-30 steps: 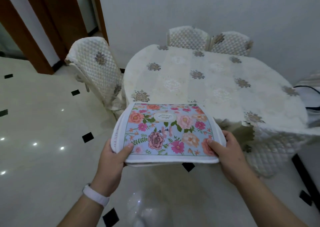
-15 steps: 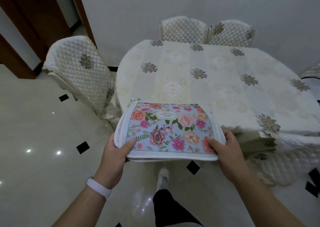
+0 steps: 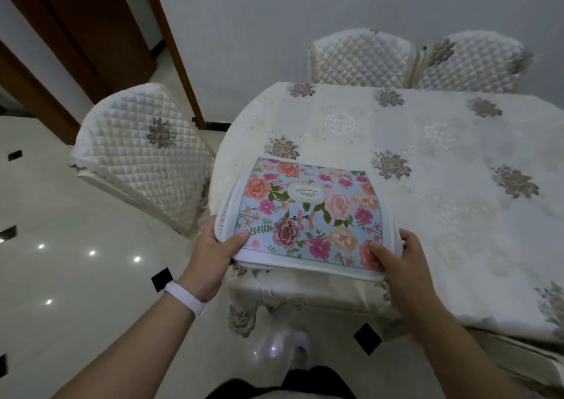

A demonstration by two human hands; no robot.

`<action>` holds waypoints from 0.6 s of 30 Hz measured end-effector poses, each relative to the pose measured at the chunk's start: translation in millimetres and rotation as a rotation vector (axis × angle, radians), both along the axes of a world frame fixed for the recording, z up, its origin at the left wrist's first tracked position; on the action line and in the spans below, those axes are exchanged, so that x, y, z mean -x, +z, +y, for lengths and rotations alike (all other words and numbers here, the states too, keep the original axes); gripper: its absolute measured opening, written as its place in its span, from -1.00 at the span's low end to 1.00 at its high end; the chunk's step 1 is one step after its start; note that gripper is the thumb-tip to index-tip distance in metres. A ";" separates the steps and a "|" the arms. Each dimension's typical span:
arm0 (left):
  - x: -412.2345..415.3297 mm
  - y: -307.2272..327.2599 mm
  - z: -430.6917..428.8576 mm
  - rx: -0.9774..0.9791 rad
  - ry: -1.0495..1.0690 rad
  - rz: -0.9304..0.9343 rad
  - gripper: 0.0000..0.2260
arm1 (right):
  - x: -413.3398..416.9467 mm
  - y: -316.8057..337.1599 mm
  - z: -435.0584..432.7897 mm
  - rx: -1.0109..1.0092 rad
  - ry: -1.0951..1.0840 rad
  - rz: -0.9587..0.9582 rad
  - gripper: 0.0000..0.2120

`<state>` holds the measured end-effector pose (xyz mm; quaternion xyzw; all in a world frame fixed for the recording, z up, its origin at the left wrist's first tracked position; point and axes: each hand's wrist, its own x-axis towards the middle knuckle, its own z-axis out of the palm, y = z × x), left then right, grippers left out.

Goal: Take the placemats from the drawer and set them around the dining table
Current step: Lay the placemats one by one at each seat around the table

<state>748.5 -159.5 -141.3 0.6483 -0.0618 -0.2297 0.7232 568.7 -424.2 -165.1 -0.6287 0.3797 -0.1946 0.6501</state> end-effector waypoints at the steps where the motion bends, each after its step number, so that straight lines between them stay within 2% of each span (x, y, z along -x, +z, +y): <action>1: -8.2 -1.5 -7.5 -0.008 -0.012 -0.003 -0.68 | -7.3 0.2 -5.4 -0.010 -0.012 -0.007 -0.72; 5: -39.7 -5.9 -25.8 -0.019 -0.044 0.023 -0.73 | -27.5 -3.4 -19.6 -0.011 -0.058 -0.030 -0.71; 12: -93.8 -38.8 -43.4 -0.095 -0.193 0.054 -0.68 | -45.9 -37.9 -14.6 -0.029 -0.161 0.058 -0.69; 18: -135.0 -79.4 -52.0 -0.210 -0.364 0.027 -0.78 | -48.0 -71.0 18.1 -0.035 -0.287 0.260 -0.67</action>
